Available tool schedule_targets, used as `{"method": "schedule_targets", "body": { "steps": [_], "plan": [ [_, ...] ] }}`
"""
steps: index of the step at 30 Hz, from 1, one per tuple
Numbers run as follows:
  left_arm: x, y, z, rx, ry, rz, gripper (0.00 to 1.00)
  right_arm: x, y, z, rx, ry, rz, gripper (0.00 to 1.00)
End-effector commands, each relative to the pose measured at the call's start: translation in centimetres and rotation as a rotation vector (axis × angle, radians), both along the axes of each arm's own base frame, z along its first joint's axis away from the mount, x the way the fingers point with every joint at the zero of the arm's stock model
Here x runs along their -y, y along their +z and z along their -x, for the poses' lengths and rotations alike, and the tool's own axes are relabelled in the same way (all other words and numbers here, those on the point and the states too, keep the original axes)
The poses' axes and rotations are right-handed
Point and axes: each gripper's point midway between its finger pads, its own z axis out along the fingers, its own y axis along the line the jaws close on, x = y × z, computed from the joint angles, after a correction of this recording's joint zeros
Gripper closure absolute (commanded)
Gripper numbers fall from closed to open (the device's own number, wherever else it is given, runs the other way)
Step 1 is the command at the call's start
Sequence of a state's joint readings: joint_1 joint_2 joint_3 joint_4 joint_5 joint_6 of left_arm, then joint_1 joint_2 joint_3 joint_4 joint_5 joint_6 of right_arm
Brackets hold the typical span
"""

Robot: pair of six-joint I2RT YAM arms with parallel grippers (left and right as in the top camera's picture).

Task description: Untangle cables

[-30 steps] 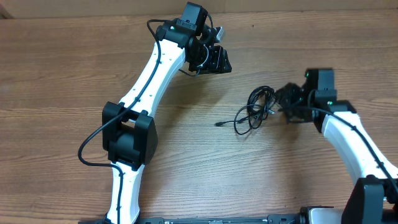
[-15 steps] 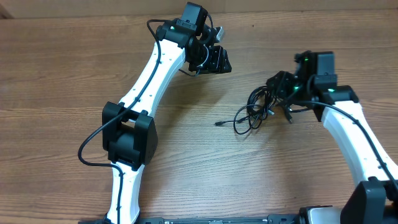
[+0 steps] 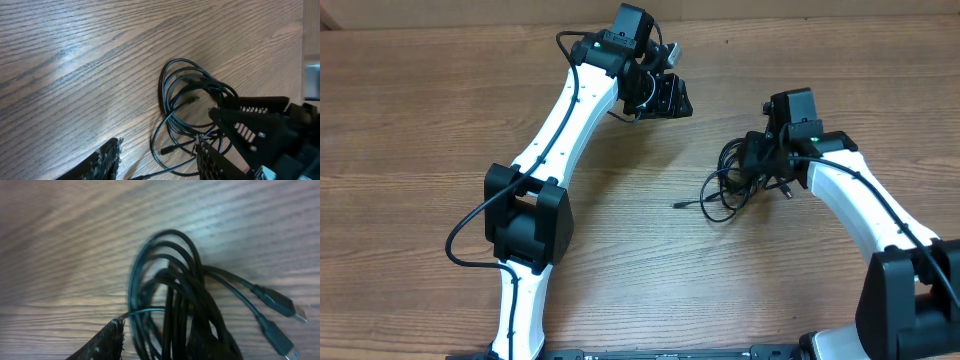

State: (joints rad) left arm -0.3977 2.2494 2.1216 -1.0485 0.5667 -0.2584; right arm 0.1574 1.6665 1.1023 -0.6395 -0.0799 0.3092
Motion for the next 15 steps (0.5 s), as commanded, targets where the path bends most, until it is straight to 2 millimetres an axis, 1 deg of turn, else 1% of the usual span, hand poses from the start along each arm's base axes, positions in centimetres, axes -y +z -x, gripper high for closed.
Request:
{"method": "schedule_targets", "body": {
  "steps": [1, 4, 5, 7, 11, 15],
  "plan": [
    [0.1, 2.6, -0.1, 0.059, -0.007, 0.02, 0.5, 0.8, -0.9, 0.0, -0.026, -0.009, 0.05, 0.59],
    [0.0, 2.5, -0.2, 0.064, -0.002, 0.012, 0.5, 0.9, -1.8, 0.7, -0.067, -0.008, 0.057, 0.65],
    [-0.1, 2.4, -0.4, 0.068, 0.004, 0.001, 0.5, 0.9, -1.9, 0.7, -0.071, -0.008, 0.058, 0.68],
    [-0.4, 2.2, -0.6, 0.069, 0.027, -0.022, 0.5, 0.9, -1.9, 0.6, -0.069, -0.008, 0.057, 0.76],
    [-0.4, 2.0, -0.6, 0.075, 0.03, -0.037, 0.49, 0.5, -1.7, 0.2, -0.051, 0.0, 0.034, 0.96],
    [-0.4, 2.0, -0.6, 0.075, 0.03, -0.04, 0.48, -0.5, -0.7, -0.5, -0.029, 0.02, -0.021, 0.96]
  ]
}}
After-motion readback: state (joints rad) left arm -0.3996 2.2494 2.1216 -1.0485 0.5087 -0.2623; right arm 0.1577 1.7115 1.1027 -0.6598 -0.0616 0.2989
